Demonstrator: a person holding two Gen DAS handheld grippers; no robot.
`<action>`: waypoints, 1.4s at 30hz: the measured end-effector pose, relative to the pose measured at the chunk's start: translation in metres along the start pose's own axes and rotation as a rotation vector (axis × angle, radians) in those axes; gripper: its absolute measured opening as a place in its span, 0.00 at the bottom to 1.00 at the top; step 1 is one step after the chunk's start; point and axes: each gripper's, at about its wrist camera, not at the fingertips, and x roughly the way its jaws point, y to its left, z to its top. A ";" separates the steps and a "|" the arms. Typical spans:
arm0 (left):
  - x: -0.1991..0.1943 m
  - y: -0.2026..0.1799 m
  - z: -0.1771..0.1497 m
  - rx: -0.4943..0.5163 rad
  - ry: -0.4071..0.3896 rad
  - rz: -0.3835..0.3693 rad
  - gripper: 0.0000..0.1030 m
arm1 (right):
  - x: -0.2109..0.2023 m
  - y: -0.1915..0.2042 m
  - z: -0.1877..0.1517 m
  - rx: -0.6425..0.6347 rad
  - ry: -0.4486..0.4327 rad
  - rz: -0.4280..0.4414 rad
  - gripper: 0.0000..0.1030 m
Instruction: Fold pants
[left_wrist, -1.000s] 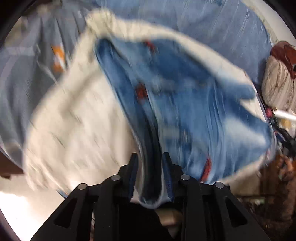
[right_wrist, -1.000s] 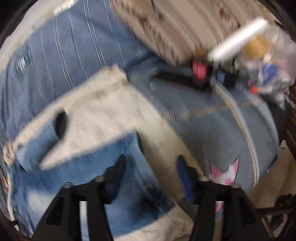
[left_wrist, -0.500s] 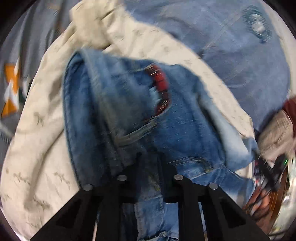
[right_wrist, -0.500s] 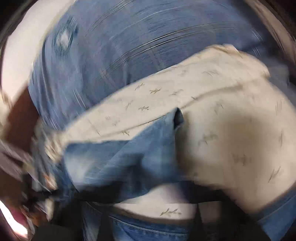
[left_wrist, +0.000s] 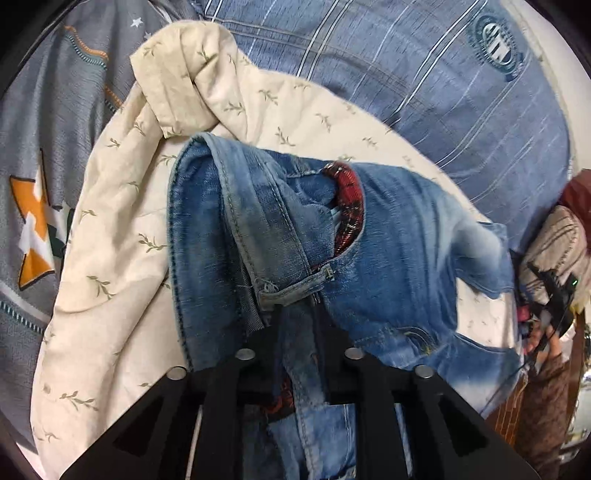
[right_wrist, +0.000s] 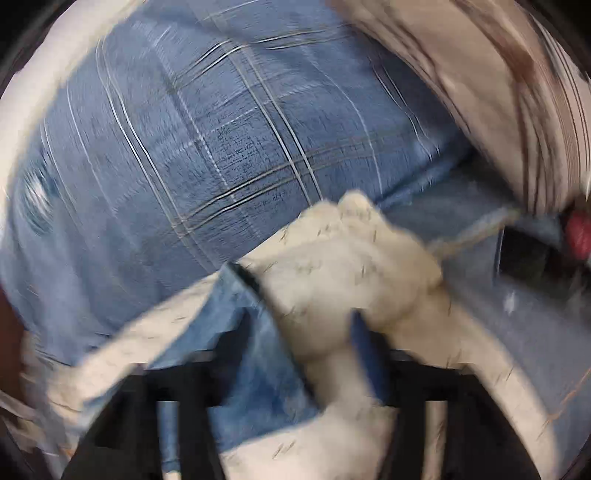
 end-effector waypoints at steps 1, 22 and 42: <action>-0.002 -0.001 0.000 -0.009 -0.001 -0.019 0.29 | 0.003 -0.001 -0.003 0.023 0.021 0.016 0.78; -0.029 -0.004 -0.013 -0.009 0.013 0.036 0.22 | 0.040 -0.002 -0.012 -0.070 0.014 -0.206 0.40; -0.004 0.055 0.054 -0.362 0.048 -0.155 0.33 | 0.127 0.102 0.046 -0.412 0.120 -0.200 0.17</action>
